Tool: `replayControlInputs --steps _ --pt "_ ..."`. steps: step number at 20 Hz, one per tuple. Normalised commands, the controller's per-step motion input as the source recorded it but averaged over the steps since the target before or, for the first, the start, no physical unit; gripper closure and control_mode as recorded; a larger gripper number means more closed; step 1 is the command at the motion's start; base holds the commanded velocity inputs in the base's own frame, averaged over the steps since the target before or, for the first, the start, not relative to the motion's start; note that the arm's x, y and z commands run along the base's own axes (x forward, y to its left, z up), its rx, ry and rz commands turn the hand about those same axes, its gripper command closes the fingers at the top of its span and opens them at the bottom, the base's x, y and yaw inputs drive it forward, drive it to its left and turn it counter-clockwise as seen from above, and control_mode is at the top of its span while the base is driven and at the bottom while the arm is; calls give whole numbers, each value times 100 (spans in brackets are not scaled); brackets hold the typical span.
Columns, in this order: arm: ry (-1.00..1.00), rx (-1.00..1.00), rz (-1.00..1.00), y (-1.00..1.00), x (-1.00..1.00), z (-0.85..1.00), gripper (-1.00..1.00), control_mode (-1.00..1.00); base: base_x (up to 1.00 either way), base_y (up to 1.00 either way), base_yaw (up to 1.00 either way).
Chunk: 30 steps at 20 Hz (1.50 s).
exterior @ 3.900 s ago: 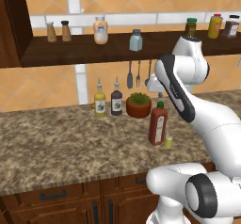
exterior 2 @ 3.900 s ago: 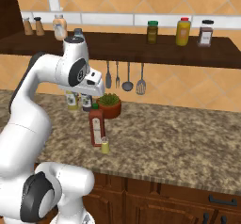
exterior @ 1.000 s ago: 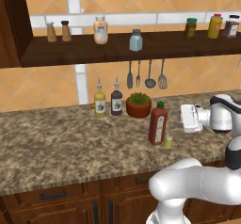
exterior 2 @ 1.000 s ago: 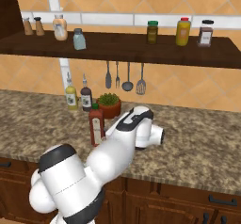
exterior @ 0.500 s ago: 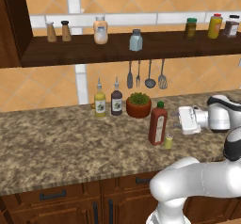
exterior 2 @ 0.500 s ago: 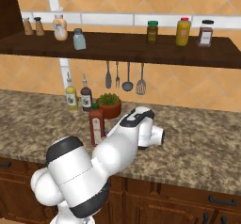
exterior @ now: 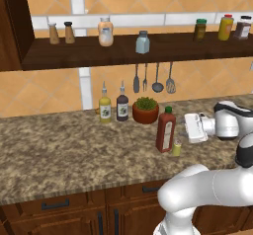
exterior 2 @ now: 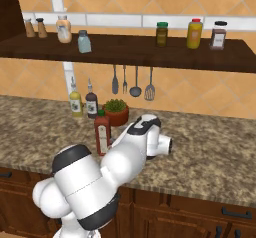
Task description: Put the shaker and condiment bottle from the counter next to their counterparts in the cabinet.
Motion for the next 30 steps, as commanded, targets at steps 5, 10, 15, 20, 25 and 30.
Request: replayControlInputs --steps 5,10,15,20,25,30 --pt "0 -6 0 9 0 -7 -100 -100 0 0 0" --pt "0 -7 0 3 0 -13 -100 -100 0 0 0" --pt "0 -2 0 0 1 -3 -100 -100 0 0 0" --pt "1 0 0 0 20 0 -100 -100 0 0 0" --pt "1 0 0 16 12 0 -100 -100 0 0 0" --pt "0 0 0 38 0 -1 -100 -100 0 0 0"
